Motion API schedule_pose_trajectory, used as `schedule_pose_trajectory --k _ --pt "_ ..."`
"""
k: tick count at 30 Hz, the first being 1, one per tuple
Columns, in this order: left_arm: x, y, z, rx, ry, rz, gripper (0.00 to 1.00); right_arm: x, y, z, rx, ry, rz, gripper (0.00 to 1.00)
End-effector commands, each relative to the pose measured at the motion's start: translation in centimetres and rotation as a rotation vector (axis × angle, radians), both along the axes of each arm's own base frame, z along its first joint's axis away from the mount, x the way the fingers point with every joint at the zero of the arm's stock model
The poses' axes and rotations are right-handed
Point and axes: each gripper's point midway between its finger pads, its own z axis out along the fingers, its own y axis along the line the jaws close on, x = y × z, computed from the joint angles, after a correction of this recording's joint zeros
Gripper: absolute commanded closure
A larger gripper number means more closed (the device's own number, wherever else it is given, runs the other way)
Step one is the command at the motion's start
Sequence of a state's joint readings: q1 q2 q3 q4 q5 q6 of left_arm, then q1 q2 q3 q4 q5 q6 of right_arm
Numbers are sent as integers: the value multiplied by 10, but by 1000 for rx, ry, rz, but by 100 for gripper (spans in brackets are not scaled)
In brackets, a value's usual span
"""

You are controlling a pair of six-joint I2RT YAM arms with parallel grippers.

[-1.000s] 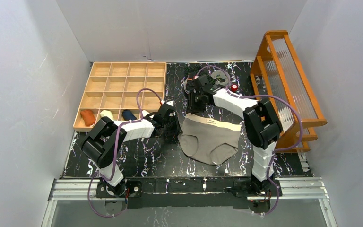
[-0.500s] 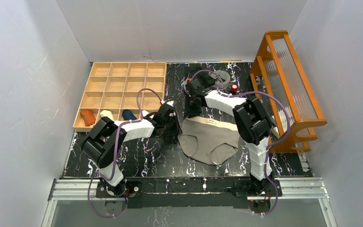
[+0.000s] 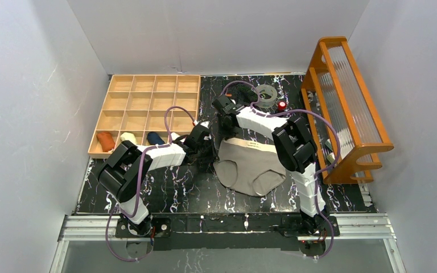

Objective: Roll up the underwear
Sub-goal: Fold the underwear at the center of the board.

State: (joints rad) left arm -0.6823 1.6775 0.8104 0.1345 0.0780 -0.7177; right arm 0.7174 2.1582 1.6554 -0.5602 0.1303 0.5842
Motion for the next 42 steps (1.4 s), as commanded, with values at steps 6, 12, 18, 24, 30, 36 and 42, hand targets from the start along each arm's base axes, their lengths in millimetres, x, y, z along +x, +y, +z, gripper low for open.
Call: schedule_pose_trajectory --k 6,12,18,24,30,36,42 --pt "0 23 3 76 -28 51 100 -4 -13 -29 -186 19 11 83" --pt "5 26 20 81 -62 52 100 4 21 12 -25 -12 70 94" --pt "1 25 50 58 -95 12 100 12 44 64 168 -50 84 94" --pt "-9 17 75 2 -94 -49 100 14 44 98 372 -41 63 93" --pt "-8 0 92 -68 -81 -85 100 16 28 121 488 -35 56 92" --pt "-4 -41 114 -182 -83 -124 100 13 -11 118 502 -21 24 92" --pt "-4 -76 117 -216 -67 -166 100 13 -59 116 490 -41 -27 91"
